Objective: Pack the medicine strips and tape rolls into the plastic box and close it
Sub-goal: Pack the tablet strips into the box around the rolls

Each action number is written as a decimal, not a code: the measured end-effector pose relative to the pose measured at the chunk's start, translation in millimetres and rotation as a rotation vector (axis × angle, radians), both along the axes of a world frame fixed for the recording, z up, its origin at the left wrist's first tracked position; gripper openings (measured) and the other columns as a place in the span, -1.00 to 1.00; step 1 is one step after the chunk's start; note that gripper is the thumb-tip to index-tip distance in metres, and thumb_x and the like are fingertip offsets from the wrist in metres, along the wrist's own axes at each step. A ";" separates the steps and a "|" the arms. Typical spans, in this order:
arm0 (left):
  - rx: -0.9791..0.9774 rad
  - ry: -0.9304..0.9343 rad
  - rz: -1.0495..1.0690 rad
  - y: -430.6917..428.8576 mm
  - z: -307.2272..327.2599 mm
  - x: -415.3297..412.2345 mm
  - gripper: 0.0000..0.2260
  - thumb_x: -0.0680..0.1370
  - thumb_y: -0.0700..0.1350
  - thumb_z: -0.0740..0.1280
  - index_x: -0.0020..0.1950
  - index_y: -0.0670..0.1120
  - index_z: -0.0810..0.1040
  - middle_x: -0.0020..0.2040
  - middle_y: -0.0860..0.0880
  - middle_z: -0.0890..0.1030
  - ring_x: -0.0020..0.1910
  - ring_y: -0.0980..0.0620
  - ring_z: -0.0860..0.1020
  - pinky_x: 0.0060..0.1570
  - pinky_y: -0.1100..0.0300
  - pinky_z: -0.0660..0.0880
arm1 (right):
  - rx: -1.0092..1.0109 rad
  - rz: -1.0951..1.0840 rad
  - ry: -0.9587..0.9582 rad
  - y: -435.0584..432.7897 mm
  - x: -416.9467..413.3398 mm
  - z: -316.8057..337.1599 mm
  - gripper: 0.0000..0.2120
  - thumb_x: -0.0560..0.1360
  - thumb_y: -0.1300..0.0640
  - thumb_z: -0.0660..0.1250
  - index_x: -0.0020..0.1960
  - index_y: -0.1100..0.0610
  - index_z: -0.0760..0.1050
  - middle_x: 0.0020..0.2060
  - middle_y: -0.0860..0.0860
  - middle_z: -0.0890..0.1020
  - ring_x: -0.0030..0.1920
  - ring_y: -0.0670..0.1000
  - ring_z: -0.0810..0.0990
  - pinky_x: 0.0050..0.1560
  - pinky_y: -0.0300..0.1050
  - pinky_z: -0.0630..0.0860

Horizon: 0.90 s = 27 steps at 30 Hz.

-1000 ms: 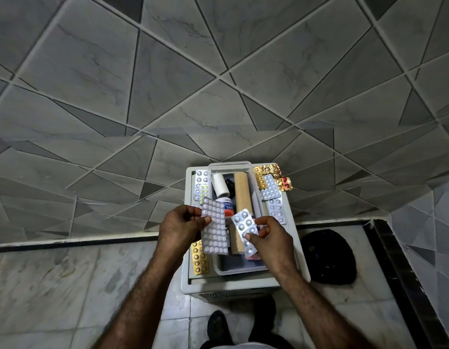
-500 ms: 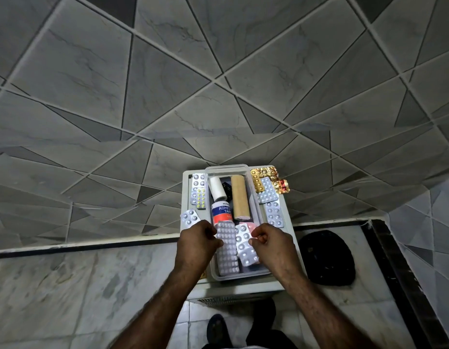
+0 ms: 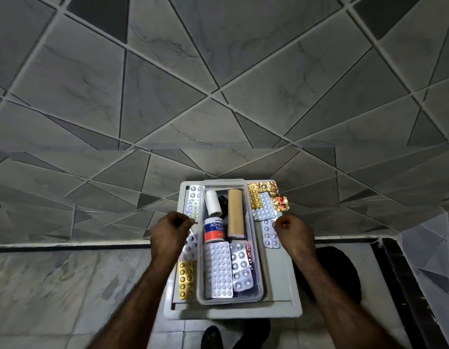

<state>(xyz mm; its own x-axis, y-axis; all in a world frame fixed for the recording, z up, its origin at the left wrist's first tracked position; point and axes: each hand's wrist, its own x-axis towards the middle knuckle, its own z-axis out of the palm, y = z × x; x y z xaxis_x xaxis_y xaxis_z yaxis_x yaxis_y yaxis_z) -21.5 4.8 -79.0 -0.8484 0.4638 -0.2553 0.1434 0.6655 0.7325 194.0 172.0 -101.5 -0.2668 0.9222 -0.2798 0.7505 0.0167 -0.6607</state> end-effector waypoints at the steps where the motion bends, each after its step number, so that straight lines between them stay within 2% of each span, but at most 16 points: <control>1: -0.020 -0.006 0.033 1.5 -4.4 -7.2 -0.85 0.43 0.03 0.47 -0.16 -0.04 0.67 -0.24 -0.01 0.73 -0.24 -0.02 0.69 -0.02 0.02 0.63 | 0.005 0.011 -0.013 7.2 -2.2 -2.4 -0.88 0.48 0.14 0.35 -0.04 0.15 0.61 -0.09 0.09 0.71 -0.09 0.14 0.64 -0.15 -0.15 0.44; 6: -0.105 -0.008 0.101 9.5 -23.9 -25.9 -0.83 0.41 0.02 0.48 -0.11 -0.05 0.68 -0.17 -0.06 0.73 -0.16 -0.10 0.69 -0.06 -0.06 0.65 | 0.108 0.070 -0.042 38.0 -15.5 -13.0 -0.81 0.43 0.17 0.34 0.02 0.18 0.59 -0.05 0.14 0.69 -0.05 0.20 0.62 -0.09 -0.09 0.49; 9: -0.153 0.026 0.099 17.5 -23.1 -24.1 -0.81 0.46 0.00 0.46 -0.03 -0.09 0.68 -0.09 -0.08 0.73 -0.10 -0.07 0.68 0.01 0.08 0.60 | 0.161 0.097 -0.064 51.0 -23.0 -15.5 -0.81 0.43 0.19 0.34 0.02 0.20 0.59 -0.03 0.17 0.68 -0.02 0.22 0.61 -0.04 -0.05 0.49; 12: -0.196 0.041 0.081 24.0 -25.7 -23.3 -0.78 0.47 0.01 0.45 0.01 -0.10 0.68 0.00 -0.10 0.72 0.01 -0.10 0.65 -0.01 0.19 0.46 | 0.157 0.124 -0.080 57.8 -30.2 -19.5 -0.80 0.43 0.18 0.37 0.02 0.23 0.58 -0.01 0.19 0.67 0.02 0.24 0.60 0.00 -0.03 0.49; 16: -0.208 0.039 0.058 38.9 -26.2 -26.4 -0.76 0.48 0.00 0.44 0.05 -0.12 0.65 0.04 -0.11 0.71 0.02 -0.08 0.64 -0.10 0.23 0.39 | 0.166 0.188 -0.148 62.8 -43.2 -25.2 -0.74 0.47 0.09 0.37 0.03 0.26 0.55 0.00 0.23 0.65 0.05 0.25 0.58 0.01 -0.02 0.47; 23: -0.237 0.048 -0.007 61.4 -34.6 -34.5 -0.71 0.47 -0.03 0.45 0.14 -0.13 0.63 0.11 -0.14 0.68 0.09 -0.12 0.62 -0.03 0.21 0.43 | 0.159 0.197 -0.226 61.7 -62.8 -34.2 -0.58 0.45 -0.09 0.36 0.14 0.21 0.51 0.09 0.22 0.59 0.10 0.25 0.56 0.11 0.05 0.51; 27: -0.293 0.092 -0.038 66.3 -41.3 -34.2 -0.70 0.48 -0.03 0.43 0.15 -0.14 0.61 0.10 -0.16 0.66 0.06 -0.13 0.61 -0.10 0.19 0.37 | 0.163 0.198 -0.283 58.6 -72.6 -31.9 -0.50 0.44 -0.15 0.35 0.19 0.20 0.48 0.16 0.22 0.54 0.13 0.25 0.55 0.13 0.06 0.52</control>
